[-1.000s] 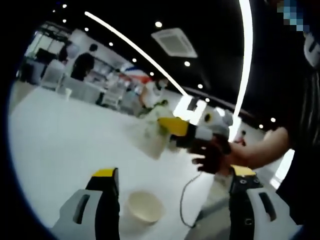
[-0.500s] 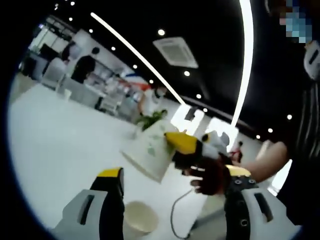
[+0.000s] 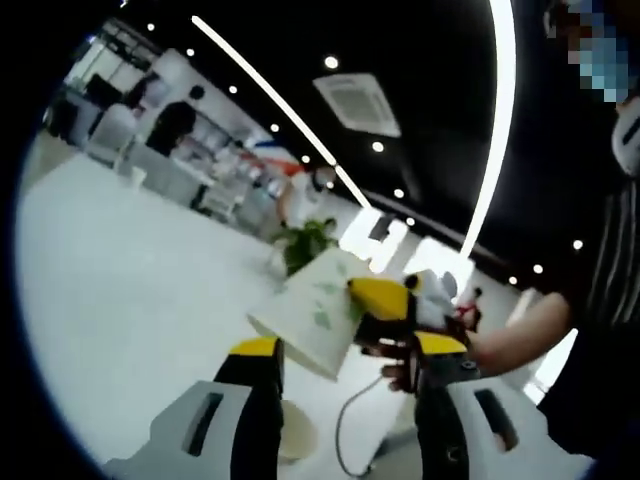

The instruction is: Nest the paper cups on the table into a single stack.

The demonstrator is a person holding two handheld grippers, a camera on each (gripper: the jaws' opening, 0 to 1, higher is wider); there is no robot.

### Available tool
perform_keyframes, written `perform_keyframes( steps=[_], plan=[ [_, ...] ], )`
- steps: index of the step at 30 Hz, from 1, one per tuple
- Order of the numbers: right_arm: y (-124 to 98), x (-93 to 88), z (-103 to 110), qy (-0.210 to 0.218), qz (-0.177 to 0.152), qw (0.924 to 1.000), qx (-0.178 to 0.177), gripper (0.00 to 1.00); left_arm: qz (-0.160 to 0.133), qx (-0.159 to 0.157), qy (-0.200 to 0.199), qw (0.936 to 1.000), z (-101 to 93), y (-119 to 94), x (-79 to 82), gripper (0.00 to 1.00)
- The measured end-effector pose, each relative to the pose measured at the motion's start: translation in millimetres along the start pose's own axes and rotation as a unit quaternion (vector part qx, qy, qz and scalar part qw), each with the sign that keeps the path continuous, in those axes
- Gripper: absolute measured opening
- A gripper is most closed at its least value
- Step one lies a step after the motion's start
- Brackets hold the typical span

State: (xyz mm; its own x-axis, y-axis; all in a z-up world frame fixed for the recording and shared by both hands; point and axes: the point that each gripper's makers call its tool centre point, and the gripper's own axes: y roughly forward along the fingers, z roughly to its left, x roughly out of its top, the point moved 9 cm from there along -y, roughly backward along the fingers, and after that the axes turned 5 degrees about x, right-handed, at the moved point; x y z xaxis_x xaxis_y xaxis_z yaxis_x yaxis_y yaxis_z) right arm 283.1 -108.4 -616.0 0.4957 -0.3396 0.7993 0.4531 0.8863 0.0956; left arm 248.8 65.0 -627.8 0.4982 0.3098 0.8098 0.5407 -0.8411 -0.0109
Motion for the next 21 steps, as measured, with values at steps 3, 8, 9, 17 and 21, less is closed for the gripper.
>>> perform_keyframes(
  steps=[3,8,9,17,21],
  plan=[
    [0.5,-2.5,2.0,0.000,0.010,0.9999,0.010,0.34,0.012,-0.002,-0.023,0.9997,0.9,-0.2,-2.5,0.40],
    [-0.2,-5.7,3.1,-0.003,0.023,0.9996,0.018,0.34,0.011,0.004,-0.021,0.9997,4.0,-4.8,-4.3,0.32],
    [-0.5,-6.4,3.2,-0.004,0.026,0.9994,0.020,0.34,0.015,0.006,-0.024,0.9996,4.9,-5.5,-5.1,0.31],
    [-0.9,-10.9,6.1,-0.041,0.065,0.9963,0.036,0.34,0.036,0.012,-0.022,0.9990,8.9,-12.4,-9.1,0.18],
    [-2.6,-12.7,6.2,-0.051,0.077,0.9949,0.042,0.34,0.041,0.012,-0.015,0.9990,8.9,-15.2,-9.1,0.16]
  ],
)
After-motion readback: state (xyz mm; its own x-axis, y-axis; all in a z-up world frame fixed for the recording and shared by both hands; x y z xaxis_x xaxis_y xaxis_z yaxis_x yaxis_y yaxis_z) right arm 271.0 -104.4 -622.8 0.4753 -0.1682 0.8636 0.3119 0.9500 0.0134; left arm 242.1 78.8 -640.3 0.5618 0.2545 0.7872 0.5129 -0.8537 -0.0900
